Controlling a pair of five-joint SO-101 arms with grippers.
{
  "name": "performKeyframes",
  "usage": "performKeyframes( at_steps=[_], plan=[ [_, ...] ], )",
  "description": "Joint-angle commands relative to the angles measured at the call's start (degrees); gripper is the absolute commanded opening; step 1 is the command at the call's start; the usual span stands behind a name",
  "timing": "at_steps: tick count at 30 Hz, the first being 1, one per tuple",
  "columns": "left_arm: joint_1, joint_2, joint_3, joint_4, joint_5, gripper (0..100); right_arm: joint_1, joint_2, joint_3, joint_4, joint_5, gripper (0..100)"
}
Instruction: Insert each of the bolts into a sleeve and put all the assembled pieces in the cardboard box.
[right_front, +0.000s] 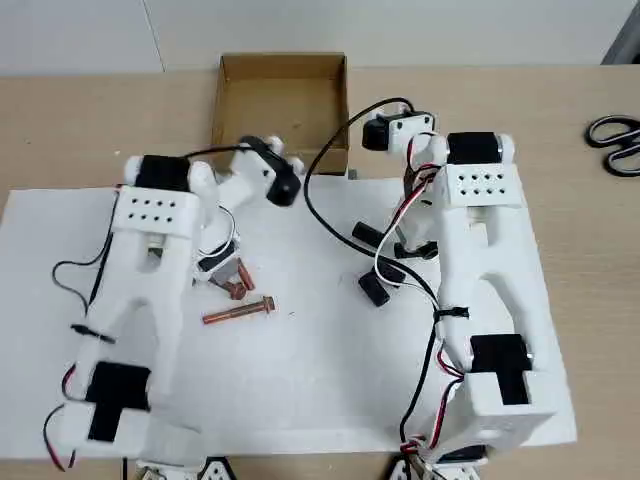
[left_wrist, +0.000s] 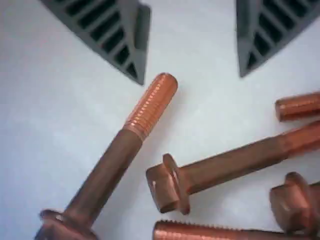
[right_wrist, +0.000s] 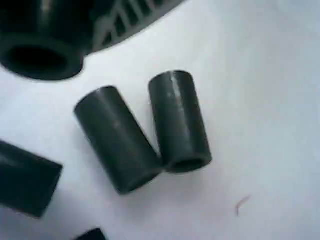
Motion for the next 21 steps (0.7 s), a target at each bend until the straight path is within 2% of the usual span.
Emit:
performKeyframes(
  at_steps=[1,8,14,21],
  plan=[
    [0.35,2.29,-2.24,1.41,-4.22,12,1.01,-3.38,-1.41,0.40,-0.88,0.6],
    [1.76,5.27,-2.24,1.32,-6.51,12,1.10,-3.56,3.60,0.40,-0.97,0.7],
    [4.84,5.10,-2.15,1.32,-5.01,10,1.10,-3.65,5.36,0.31,-2.73,0.8],
    [5.01,5.10,-1.54,1.32,-4.13,10,1.19,-3.74,5.36,0.40,-2.55,0.8]
  ],
)
